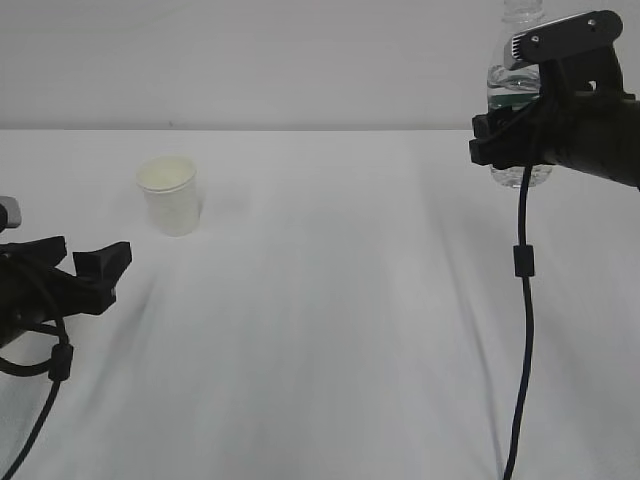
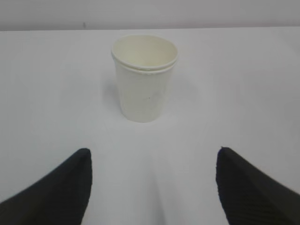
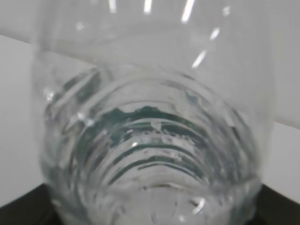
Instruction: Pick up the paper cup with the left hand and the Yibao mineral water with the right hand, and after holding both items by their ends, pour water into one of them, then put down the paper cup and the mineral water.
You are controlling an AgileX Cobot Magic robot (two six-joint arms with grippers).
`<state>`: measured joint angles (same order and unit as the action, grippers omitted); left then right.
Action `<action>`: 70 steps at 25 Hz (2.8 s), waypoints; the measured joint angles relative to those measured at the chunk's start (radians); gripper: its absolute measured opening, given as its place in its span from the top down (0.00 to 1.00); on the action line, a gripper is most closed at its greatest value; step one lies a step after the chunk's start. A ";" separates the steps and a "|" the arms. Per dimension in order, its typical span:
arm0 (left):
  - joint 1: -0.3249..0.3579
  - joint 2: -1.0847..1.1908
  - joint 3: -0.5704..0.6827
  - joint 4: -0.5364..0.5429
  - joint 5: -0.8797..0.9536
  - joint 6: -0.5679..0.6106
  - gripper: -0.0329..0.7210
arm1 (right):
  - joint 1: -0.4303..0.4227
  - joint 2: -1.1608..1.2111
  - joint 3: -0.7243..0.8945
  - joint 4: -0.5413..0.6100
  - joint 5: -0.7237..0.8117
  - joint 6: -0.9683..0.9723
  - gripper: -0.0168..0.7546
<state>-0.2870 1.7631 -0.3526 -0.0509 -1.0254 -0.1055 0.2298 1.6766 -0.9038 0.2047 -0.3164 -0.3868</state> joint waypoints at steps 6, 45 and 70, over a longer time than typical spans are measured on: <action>0.000 0.048 -0.002 0.051 -0.066 -0.043 0.17 | 0.000 0.000 0.000 0.000 0.000 0.000 0.34; 0.000 0.128 -0.004 0.089 -0.118 -0.050 0.05 | 0.000 0.000 0.000 0.000 0.002 0.000 0.34; 0.000 0.283 -0.159 0.089 -0.121 -0.048 0.04 | 0.000 0.000 0.000 0.000 0.002 0.000 0.34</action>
<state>-0.2870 2.0465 -0.5112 0.0378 -1.1461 -0.1532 0.2298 1.6766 -0.9038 0.2047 -0.3147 -0.3868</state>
